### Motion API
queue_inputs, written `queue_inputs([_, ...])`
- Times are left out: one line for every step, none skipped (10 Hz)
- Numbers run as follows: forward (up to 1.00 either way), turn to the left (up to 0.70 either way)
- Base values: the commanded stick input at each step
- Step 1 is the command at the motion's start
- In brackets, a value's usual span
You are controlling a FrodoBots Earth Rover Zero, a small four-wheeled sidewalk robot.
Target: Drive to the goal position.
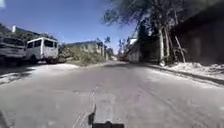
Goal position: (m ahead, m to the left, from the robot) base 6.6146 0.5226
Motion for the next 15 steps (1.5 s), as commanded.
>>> queue_inputs([0.7,0.09])
queue_inputs([0.7,0.08])
queue_inputs([0.7,0.08])
queue_inputs([0.7,0.08])
queue_inputs([0.7,0.08])
queue_inputs([0.7,0.05])
queue_inputs([0.7,0.01])
queue_inputs([0.7,-0.11])
queue_inputs([0.7,-0.24])
queue_inputs([0.7,-0.35])
queue_inputs([0.7,-0.35])
queue_inputs([0.7,-0.35])
queue_inputs([0.7,-0.35])
queue_inputs([0.7,-0.35])
queue_inputs([0.7,-0.35])
